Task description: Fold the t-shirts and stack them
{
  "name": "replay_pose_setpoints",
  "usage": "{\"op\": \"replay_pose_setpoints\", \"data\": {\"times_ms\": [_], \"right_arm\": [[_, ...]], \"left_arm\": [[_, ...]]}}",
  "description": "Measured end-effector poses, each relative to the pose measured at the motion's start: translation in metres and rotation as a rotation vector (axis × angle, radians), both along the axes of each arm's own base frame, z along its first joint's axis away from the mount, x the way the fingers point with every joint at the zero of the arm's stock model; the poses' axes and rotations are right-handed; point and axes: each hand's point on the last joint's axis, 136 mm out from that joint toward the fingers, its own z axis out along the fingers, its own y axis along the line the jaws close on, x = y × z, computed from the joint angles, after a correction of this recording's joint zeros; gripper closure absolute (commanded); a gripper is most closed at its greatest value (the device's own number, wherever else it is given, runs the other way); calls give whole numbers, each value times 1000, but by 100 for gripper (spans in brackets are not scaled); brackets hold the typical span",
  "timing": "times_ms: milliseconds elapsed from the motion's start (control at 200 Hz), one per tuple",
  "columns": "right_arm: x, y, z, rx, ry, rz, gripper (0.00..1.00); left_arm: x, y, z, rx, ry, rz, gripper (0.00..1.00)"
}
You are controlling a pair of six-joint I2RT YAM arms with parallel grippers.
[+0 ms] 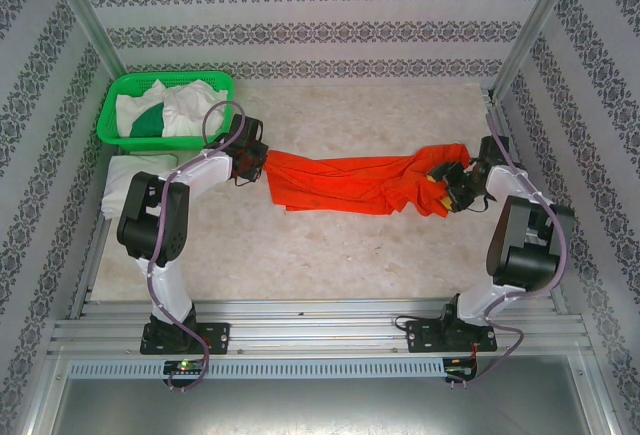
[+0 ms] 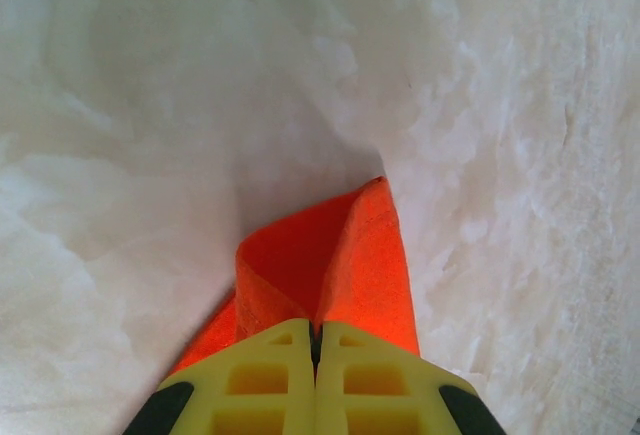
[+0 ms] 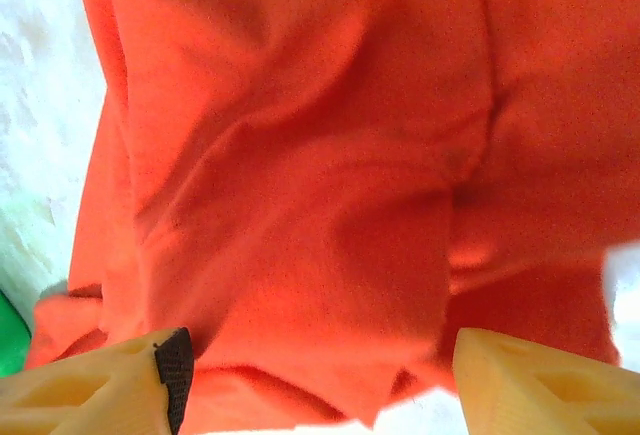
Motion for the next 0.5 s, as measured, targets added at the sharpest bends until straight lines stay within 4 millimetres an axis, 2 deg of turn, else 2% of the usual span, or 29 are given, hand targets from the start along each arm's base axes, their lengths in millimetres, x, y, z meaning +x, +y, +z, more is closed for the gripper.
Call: {"op": "replay_pose_setpoints", "data": {"times_ms": [150, 265, 430, 500], "right_arm": [[16, -3, -7, 8, -19, 6, 36], [31, -3, 6, 11, -78, 15, 45], [44, 0, 18, 43, -143, 27, 47], [45, 3, 21, 61, -156, 29, 52]], "left_arm": [[2, -1, 3, -4, -6, -2, 100], [1, -1, 3, -6, -4, -4, 100], [1, -1, 3, -6, -4, -4, 100], [1, -1, 3, -6, -4, -4, 100]]}}
